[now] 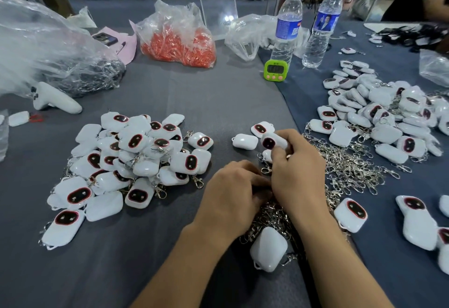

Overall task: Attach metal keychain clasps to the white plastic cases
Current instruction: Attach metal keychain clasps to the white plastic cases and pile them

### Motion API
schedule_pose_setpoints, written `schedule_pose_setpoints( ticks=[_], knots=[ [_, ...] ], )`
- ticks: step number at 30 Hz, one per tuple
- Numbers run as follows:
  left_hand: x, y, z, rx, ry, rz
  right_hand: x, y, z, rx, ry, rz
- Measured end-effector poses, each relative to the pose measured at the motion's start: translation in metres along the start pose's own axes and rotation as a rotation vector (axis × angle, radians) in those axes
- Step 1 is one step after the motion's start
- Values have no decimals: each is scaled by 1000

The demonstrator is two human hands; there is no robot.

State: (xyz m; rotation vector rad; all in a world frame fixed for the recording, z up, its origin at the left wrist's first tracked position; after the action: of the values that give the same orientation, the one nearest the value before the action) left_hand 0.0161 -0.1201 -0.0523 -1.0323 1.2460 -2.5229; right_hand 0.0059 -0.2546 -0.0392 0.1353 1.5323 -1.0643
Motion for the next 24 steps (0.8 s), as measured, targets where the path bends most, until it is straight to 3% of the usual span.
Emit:
schedule_pose_setpoints(
  ticks=[4, 8, 12, 17, 22, 24],
  knots=[
    [6, -1, -2, 1, 47, 72, -1, 1, -5, -82, 92, 111],
    [3, -12, -4, 225, -130, 197, 1, 1, -5, -111, 147, 132],
    [-7, -16, -4, 380, -331, -47, 2, 9, -6, -317, 266, 341],
    [-14, -18, -2, 431, -317, -308, -1, 16, -13, -547, 300, 432],
    [-20, -21, 0, 400, -344, -535, -3, 11, -10, -487, 300, 569],
    [-22, -23, -2, 395, -334, -423, -4, 9, -9, -492, 288, 585]
  ],
)
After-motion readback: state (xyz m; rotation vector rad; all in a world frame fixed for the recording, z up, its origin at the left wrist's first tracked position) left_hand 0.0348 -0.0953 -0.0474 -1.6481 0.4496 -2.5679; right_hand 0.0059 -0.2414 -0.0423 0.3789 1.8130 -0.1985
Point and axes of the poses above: each hand's wrist, its own z-axis towards the middle knuckle, its own y-axis out of the palm, x = y × z, the point moved 3 cm from there along z, towards the middle knuckle, and after that the axes turned 15 degrees about y, right-handed, at the moved point
